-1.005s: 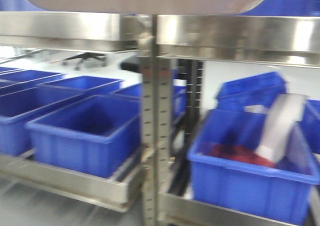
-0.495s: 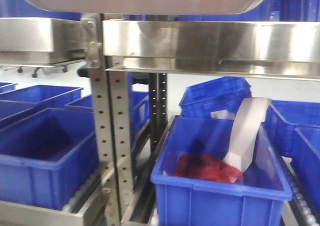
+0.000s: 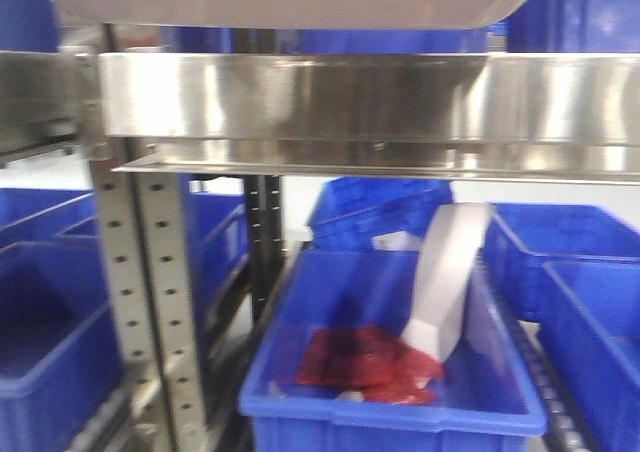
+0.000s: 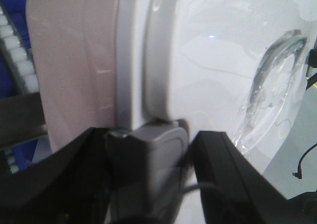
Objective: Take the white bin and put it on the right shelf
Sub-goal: 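Hold the bin above the metal shelf while approaching it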
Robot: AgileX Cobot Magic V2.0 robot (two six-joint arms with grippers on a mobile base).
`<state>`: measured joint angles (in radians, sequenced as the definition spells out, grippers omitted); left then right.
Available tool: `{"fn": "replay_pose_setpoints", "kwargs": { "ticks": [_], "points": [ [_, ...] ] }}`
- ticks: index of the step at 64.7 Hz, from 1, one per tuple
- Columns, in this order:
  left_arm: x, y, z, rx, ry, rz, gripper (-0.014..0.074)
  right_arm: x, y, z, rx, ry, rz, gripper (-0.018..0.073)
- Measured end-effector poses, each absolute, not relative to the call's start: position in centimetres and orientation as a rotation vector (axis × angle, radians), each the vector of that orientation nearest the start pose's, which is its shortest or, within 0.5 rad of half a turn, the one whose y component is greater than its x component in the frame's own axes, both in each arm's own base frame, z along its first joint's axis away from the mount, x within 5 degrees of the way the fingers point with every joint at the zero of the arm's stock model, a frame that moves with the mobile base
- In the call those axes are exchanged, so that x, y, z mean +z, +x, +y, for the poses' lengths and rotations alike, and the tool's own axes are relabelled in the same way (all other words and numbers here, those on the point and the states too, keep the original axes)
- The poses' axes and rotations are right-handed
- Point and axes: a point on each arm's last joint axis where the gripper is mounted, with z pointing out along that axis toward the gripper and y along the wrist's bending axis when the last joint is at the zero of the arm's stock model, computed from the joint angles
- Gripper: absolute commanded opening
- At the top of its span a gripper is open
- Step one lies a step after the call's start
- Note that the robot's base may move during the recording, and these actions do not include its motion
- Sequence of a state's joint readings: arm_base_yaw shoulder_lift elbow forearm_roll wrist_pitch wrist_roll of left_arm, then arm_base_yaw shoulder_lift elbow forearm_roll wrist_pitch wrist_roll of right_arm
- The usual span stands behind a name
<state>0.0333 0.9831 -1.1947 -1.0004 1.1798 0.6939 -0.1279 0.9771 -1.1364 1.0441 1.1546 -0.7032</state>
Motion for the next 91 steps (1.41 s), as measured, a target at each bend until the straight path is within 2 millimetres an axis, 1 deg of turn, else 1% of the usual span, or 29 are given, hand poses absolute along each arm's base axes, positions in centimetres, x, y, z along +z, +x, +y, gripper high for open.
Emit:
{"fn": "replay_pose_setpoints", "kwargs": {
  "ticks": [91],
  "points": [
    [44.10, 15.75, -6.56, -0.847, 0.611, 1.951, 0.0187, 42.96, 16.55, 5.13, 0.839, -0.473, 1.965, 0.0351]
  ]
}}
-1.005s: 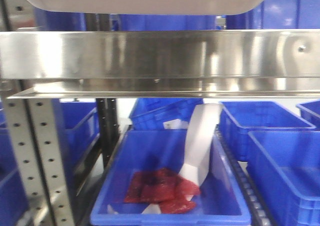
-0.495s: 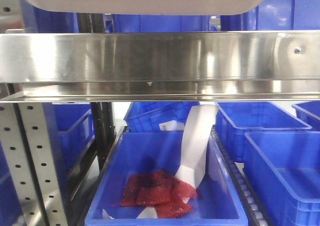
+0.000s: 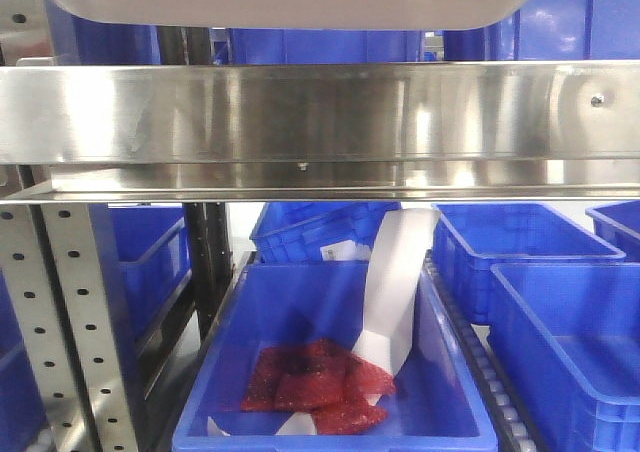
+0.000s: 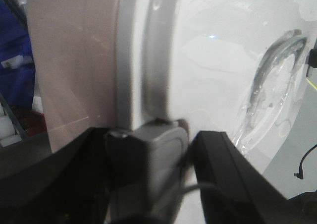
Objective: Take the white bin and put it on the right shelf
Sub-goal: 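Hold the bin above the metal shelf while approaching it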
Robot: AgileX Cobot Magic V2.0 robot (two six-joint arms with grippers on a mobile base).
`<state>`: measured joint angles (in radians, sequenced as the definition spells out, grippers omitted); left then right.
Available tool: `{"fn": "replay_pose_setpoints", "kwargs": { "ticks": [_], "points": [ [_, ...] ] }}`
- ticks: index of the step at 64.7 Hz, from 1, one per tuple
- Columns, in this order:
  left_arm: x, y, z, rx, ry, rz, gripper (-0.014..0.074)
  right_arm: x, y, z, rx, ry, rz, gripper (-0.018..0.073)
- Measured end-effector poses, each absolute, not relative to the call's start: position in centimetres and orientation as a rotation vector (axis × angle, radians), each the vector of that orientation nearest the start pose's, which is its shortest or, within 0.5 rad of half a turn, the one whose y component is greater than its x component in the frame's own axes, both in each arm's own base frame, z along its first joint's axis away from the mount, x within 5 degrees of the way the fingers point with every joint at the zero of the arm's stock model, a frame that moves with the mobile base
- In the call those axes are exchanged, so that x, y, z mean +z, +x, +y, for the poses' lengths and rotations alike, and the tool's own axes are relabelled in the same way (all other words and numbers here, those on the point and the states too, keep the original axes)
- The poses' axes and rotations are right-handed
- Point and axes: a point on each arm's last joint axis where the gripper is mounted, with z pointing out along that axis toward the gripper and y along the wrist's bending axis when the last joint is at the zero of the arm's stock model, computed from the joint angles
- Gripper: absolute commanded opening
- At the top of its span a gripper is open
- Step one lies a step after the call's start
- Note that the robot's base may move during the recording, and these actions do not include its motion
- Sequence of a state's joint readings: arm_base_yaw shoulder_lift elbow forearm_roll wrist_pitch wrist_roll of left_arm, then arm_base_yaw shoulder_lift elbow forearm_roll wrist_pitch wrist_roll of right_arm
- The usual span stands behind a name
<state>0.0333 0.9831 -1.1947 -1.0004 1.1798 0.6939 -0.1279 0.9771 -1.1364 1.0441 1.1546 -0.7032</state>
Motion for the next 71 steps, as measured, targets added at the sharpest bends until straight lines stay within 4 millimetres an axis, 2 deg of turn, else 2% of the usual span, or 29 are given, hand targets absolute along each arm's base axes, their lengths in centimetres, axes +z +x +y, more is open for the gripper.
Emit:
{"fn": "replay_pose_setpoints", "kwargs": {
  "ticks": [71],
  "points": [
    [44.18, 15.72, -6.62, -0.860, 0.608, 1.945, 0.0187, 42.97, 16.58, 5.12, 0.837, -0.470, 1.964, 0.0351]
  ]
}}
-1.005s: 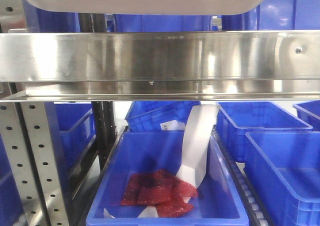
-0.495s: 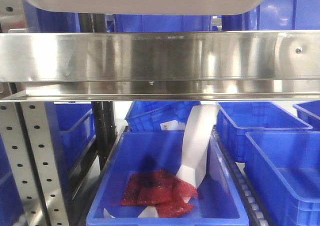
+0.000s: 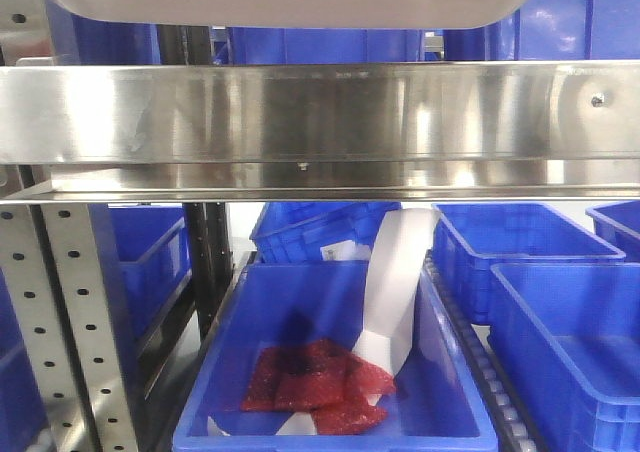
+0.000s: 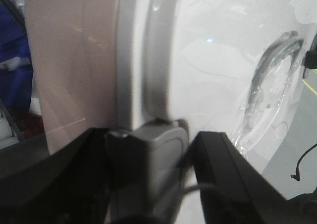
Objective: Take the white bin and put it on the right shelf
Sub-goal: 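Hold the bin above the metal shelf while approaching it, then lower the white bin with both grippers onto the roller shelf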
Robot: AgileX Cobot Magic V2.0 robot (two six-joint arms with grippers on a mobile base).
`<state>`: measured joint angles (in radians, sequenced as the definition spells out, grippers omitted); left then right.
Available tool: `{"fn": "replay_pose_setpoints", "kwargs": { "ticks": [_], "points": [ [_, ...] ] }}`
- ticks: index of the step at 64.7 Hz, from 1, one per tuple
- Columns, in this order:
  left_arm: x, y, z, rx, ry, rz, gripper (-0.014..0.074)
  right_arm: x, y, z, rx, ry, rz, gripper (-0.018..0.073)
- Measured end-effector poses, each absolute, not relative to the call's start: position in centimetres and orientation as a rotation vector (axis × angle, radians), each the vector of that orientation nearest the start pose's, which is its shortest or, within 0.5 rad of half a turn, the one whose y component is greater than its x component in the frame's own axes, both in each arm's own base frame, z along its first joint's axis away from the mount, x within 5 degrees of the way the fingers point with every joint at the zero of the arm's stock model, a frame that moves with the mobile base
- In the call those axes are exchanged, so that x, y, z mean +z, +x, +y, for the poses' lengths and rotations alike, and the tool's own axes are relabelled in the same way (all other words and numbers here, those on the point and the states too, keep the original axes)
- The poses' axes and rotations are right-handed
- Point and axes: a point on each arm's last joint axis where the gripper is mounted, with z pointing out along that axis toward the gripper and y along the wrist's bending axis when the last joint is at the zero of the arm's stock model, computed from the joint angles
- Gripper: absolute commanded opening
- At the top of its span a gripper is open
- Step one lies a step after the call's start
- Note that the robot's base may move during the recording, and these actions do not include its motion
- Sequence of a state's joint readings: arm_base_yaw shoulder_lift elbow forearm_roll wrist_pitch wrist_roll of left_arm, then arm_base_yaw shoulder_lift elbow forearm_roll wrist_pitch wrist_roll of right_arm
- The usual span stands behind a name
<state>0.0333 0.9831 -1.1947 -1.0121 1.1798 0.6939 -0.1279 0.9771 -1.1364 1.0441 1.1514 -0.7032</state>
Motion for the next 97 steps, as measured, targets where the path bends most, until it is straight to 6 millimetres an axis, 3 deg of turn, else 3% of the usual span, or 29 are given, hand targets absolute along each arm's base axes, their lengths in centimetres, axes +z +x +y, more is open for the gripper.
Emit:
{"fn": "replay_pose_setpoints", "kwargs": {
  "ticks": [27, 38, 53, 76, 84, 97],
  "points": [
    [44.2, 15.7, -6.6, -0.863, 0.605, 1.938, 0.0187, 43.1, 16.7, 5.1, 0.845, -0.453, 1.951, 0.0351],
    [44.0, 16.7, -6.7, -0.909, 0.581, 1.946, 0.0187, 43.0, 17.6, 5.0, 0.884, -0.400, 1.950, 0.0351],
    [43.4, 19.7, -6.7, -0.978, 0.525, 1.971, 0.0187, 42.4, 20.2, 4.8, 0.979, -0.294, 1.943, 0.0351],
    [45.3, 24.9, -6.8, -1.056, 0.493, 1.928, 0.0187, 44.9, 25.4, 4.2, 1.068, -0.213, 1.870, 0.0351],
    [44.7, 27.2, -6.7, -1.112, 0.448, 1.931, 0.0187, 45.2, 27.9, 3.9, 1.117, -0.166, 1.858, 0.0351],
    [43.1, 30.3, -6.6, -1.162, 0.358, 1.949, 0.0188, 43.6, 31.2, 3.5, 1.211, -0.063, 1.884, 0.0351]
  ]
}}
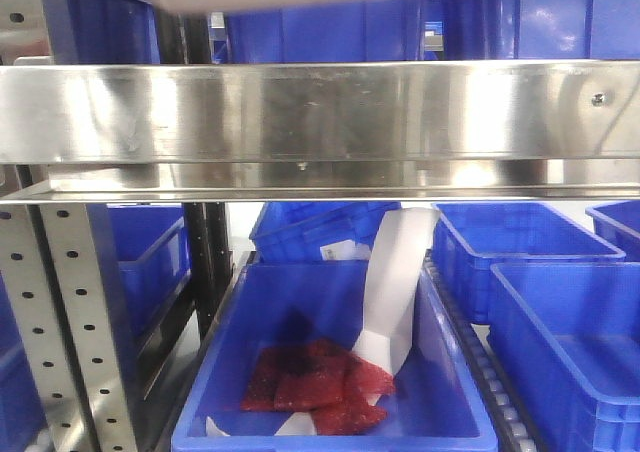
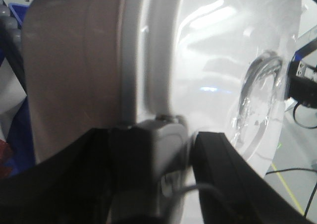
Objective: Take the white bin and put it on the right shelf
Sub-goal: 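Lower the white bin with both grippers onto the roller shelf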
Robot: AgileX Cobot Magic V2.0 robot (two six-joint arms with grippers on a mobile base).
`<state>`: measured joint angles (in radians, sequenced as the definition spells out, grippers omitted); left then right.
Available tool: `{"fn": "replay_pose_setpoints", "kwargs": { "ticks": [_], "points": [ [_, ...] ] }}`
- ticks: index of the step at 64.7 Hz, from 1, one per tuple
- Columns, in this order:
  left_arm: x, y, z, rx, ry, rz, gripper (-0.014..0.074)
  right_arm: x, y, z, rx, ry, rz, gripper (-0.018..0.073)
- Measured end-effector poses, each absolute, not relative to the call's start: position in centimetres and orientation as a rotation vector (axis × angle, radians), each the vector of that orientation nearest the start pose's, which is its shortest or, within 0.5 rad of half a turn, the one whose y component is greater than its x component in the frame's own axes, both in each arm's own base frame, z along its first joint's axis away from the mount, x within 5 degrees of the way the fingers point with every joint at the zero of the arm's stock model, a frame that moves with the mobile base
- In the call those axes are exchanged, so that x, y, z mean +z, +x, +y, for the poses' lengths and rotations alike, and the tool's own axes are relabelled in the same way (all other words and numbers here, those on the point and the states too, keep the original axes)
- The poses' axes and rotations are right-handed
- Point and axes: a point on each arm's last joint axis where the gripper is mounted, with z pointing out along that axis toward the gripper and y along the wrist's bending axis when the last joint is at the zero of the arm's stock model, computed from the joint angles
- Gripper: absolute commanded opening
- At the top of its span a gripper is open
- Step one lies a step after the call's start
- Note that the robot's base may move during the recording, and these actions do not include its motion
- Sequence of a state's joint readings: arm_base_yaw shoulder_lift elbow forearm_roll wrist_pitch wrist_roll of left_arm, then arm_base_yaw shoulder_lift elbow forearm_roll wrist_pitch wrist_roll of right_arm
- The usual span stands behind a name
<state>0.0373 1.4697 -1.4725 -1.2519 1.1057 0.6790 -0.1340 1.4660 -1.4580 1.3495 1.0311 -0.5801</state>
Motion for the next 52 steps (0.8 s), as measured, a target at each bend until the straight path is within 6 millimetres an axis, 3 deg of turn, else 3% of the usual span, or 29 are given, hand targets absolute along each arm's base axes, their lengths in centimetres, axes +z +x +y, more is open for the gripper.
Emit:
{"fn": "replay_pose_setpoints", "kwargs": {
  "ticks": [15, 40, 52],
  "points": [
    [41.7, 32.8, -6.3, -1.177, 0.230, 1.942, 0.0190, 41.4, 33.4, 3.3, 1.275, 0.004, 1.936, 0.0353],
    [40.8, 34.3, -6.2, -1.194, 0.155, 1.932, 0.0194, 39.7, 34.8, 3.5, 1.315, 0.035, 1.975, 0.0447],
    [39.9, 35.0, -6.4, -1.187, 0.141, 1.956, 0.0341, 38.9, 35.5, 3.5, 1.307, 0.035, 1.988, 0.0484]
  ]
}}
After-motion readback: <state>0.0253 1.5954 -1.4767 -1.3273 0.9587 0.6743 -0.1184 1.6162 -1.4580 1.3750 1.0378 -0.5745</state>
